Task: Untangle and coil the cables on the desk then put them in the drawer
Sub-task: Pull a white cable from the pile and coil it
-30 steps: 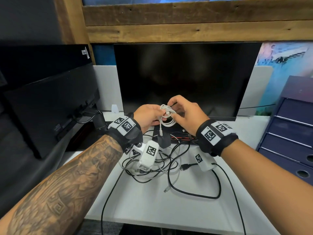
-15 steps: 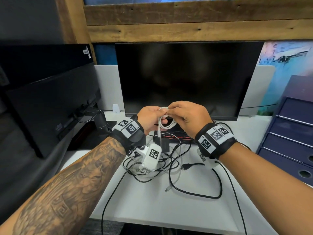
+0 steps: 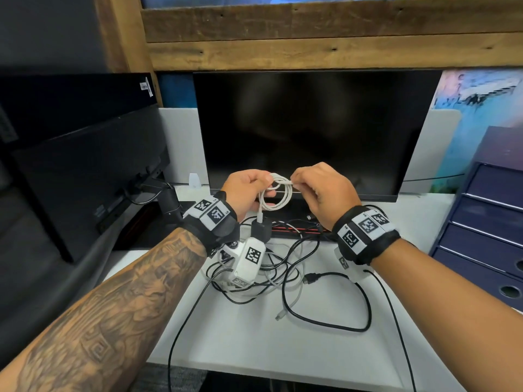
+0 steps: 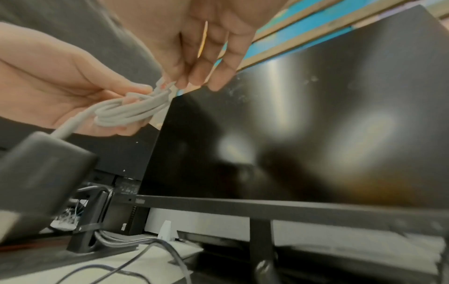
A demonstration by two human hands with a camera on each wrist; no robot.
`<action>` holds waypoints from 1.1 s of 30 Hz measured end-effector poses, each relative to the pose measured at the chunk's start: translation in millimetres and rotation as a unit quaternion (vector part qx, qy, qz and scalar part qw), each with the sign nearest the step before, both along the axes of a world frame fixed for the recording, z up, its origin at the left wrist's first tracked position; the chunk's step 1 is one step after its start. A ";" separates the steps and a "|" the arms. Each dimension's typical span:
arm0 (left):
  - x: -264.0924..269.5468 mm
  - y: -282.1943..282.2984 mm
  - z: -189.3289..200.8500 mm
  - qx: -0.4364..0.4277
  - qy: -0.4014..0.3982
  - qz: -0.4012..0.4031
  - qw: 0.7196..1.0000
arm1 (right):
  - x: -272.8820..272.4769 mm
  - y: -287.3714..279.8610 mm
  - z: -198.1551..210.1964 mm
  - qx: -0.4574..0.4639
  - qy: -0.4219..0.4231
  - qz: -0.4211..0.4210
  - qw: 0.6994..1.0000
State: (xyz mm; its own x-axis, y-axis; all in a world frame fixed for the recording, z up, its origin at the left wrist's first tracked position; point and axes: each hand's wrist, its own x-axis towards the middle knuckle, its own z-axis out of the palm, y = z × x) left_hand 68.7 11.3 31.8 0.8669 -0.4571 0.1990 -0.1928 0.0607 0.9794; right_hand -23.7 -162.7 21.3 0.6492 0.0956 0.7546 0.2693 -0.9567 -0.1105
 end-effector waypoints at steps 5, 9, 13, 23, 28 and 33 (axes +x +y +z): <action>2.6 -3.7 -1.7 0.004 -0.021 0.041 0.999 | 4.7 19.2 -13.8 0.176 0.076 0.016 0.981; 3.9 -2.4 -5.1 0.015 -0.043 0.044 0.998 | 11.8 32.1 -21.1 0.358 0.108 0.053 0.926; -1.1 2.0 -3.9 0.007 -0.032 0.015 0.999 | 15.5 27.2 -13.7 0.318 0.062 0.020 0.946; 3.6 15.4 1.9 0.227 -0.191 -0.042 0.954 | 13.6 1.8 -3.7 -0.112 0.009 -0.018 0.994; 7.2 18.9 14.3 0.297 -0.230 -0.046 0.926 | 15.8 4.4 -1.8 -0.081 -0.009 -0.018 0.997; 6.7 20.6 13.0 0.124 -0.090 -0.002 0.988 | 14.2 29.9 -17.4 0.302 0.108 0.031 0.947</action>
